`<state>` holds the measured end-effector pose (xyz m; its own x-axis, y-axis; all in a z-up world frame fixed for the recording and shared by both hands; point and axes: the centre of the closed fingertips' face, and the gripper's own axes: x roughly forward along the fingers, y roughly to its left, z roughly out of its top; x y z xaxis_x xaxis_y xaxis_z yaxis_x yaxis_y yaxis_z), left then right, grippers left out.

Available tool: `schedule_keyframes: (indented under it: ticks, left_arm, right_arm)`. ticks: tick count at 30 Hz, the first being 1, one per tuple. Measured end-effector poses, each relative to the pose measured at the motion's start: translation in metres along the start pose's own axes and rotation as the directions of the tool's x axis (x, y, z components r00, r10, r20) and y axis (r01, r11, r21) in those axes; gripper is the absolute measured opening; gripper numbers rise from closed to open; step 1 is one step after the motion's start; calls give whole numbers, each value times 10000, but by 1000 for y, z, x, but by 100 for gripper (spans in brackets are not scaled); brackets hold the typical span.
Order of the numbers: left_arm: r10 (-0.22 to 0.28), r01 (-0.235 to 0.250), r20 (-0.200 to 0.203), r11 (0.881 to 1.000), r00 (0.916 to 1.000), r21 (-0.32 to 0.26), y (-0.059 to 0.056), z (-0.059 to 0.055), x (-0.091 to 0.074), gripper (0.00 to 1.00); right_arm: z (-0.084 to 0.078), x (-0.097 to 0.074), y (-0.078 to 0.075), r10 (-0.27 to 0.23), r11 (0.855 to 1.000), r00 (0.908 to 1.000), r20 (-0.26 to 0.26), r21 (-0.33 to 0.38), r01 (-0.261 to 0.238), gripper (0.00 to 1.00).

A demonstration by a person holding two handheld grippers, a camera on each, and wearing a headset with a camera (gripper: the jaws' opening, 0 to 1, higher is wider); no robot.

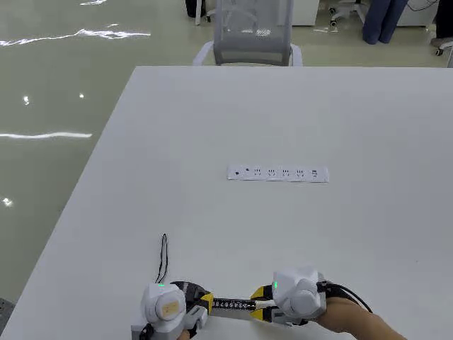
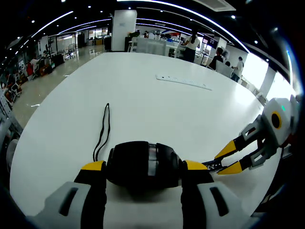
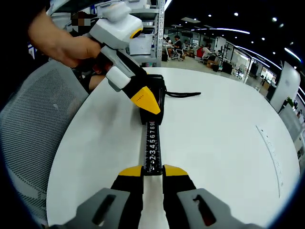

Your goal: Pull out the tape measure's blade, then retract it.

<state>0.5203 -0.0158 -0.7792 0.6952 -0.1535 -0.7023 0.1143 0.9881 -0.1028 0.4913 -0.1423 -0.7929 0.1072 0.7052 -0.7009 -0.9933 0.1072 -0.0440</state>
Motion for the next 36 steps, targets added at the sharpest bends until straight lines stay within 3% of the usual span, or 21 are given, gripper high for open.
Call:
schedule_keyframes:
  ticks: [36]
  left_arm:
    - [-64, 64, -75, 10000, 10000, -13, 0, 0, -1, 60]
  right_arm:
    - [14, 18, 1, 141, 9999, 9998, 118, -20, -141, 13]
